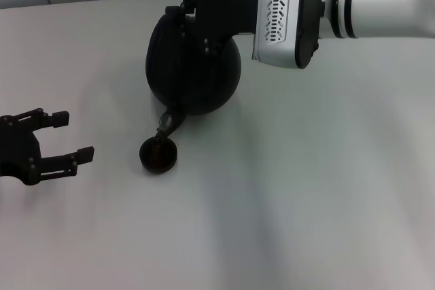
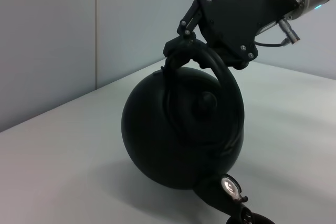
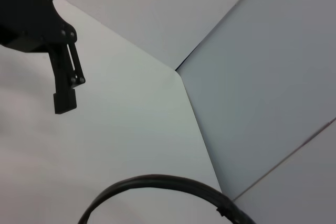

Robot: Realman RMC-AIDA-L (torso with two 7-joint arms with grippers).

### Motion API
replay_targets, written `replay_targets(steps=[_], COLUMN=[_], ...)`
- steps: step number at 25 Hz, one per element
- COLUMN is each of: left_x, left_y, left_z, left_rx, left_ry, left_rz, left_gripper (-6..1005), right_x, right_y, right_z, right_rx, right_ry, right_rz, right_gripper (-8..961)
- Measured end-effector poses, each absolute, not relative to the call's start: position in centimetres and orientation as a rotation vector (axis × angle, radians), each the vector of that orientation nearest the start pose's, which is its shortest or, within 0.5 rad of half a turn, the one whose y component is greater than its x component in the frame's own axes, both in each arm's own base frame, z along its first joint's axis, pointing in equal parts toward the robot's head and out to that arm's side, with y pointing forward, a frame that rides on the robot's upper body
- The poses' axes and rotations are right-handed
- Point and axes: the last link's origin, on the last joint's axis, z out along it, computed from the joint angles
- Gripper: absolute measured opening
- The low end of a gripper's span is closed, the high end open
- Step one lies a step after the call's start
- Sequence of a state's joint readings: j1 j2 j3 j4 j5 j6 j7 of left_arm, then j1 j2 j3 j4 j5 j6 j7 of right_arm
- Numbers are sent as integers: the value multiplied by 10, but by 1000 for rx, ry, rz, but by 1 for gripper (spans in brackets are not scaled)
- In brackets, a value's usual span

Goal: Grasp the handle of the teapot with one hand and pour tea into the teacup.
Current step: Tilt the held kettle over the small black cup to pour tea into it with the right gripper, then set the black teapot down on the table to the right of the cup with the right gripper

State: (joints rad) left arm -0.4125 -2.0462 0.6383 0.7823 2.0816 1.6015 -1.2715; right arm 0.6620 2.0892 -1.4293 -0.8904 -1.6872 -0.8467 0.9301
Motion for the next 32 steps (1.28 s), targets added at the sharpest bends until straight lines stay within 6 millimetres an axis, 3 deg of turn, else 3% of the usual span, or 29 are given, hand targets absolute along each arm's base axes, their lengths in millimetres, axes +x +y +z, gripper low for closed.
replay_targets(steps=[8,15,25,32], left_x=[-306,-308,-310,-310], left_y=[305,304,303,304], left_z=[35,36,38,41], left_rx=[-2685,-2676,-2673,-2667], left_ry=[-499,-507,-507,-506], left_rz=[-496,-494,-484,-485], left_gripper=[846,846,846,846], right_x=[136,138,160,196], right_y=[413,412,404,401], right_z=[-50,-44,-33,-7], right_rx=[-2482,-2460,-2410,-2262], right_ry=[-586,-472,-245,77], right_rz=[216,320,455,622], right_gripper=[87,101,122,136])
